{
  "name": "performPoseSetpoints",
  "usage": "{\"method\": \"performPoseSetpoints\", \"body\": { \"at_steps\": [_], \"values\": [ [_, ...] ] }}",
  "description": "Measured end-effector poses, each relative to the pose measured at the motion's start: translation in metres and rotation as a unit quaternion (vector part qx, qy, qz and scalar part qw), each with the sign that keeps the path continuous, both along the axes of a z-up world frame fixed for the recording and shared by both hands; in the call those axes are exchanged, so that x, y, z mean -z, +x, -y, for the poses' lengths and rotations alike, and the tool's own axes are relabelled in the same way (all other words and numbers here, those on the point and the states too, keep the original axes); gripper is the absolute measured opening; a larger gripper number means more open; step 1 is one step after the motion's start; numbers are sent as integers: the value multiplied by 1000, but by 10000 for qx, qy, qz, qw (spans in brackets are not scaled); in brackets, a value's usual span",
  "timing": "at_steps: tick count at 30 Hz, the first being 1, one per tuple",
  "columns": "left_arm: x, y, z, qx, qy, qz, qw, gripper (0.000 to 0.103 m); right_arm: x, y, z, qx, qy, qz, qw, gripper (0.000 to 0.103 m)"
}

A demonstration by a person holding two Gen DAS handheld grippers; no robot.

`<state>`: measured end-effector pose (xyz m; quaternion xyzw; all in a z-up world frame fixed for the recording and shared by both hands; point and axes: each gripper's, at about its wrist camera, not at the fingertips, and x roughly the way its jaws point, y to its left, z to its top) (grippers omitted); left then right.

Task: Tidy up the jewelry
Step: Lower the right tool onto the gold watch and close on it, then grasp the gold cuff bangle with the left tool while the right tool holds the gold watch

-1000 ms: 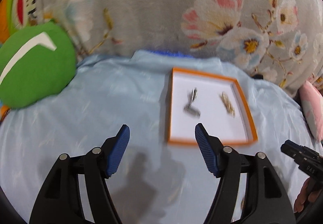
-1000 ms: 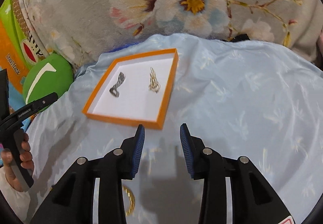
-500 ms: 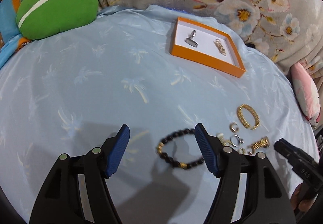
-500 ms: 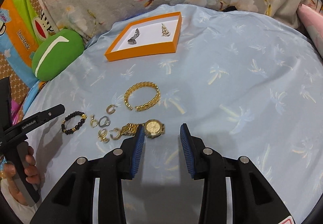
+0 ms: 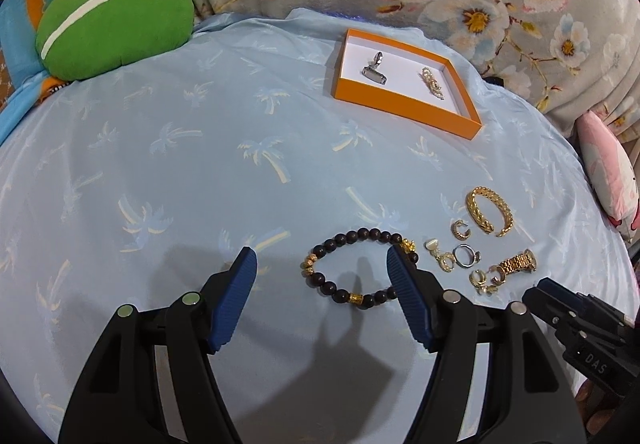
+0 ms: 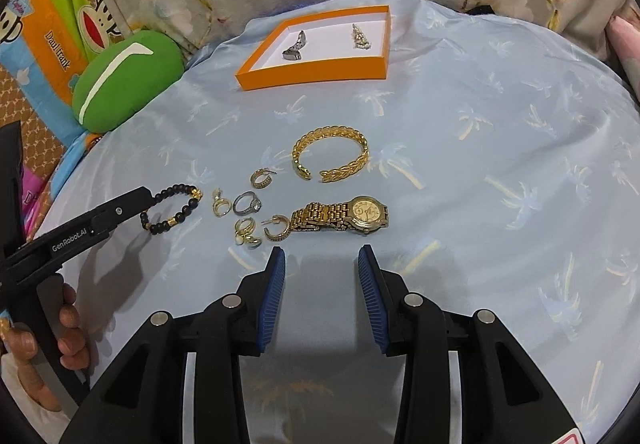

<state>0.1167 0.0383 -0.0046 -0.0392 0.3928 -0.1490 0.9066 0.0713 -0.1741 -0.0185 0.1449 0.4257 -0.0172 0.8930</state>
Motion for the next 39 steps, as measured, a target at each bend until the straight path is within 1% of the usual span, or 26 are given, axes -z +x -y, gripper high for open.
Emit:
{"method": "performPoseSetpoints", "body": {
  "at_steps": [5,8,10,13,18,19,21,23,25,27,30,35,37,38,39],
  "values": [
    [1,1,-2,-32,-82,-30,10000,65,3,15,17,315,710,10,9970,38],
    [2,1,-3,-37,-107,-42,9999,65,4,24,22,484,921,11,9946,38],
    [2,2,-4,-41,-135,-53,9999,65,4,31,22,570,957,9,9938,39],
    [3,2,-5,-53,-171,-68,9998,65,3,39,18,617,853,-1,9944,40],
    [3,2,-6,-45,-200,-96,9997,65,1,51,2,647,146,-77,9978,40],
    [3,2,-6,-43,-199,-98,9997,65,1,52,-2,646,-92,-108,9978,38],
    [3,2,-6,-42,-197,-101,9997,66,2,51,-7,670,-489,-144,9965,25],
    [3,2,-5,-25,-196,-102,9998,68,2,49,-3,644,-470,-138,9967,22],
    [2,0,-4,-18,-171,-64,9998,71,3,44,1,638,-385,-111,9972,22],
    [2,-1,-1,24,-131,-40,9999,71,3,38,1,624,-405,-104,9972,21],
    [3,1,3,50,-52,-82,9999,72,3,28,3,612,-365,-88,9974,21],
    [3,1,4,80,-41,-103,9999,72,2,12,9,669,-262,-54,9974,21],
    [2,-1,8,106,65,-61,9999,72,2,7,12,686,-224,-45,9974,21],
    [2,-3,11,163,89,-35,9998,72,2,6,13,690,-206,-41,9974,21],
    [2,-4,12,194,94,-48,9998,77,2,5,13,689,-189,-37,9974,21]
  ]
}}
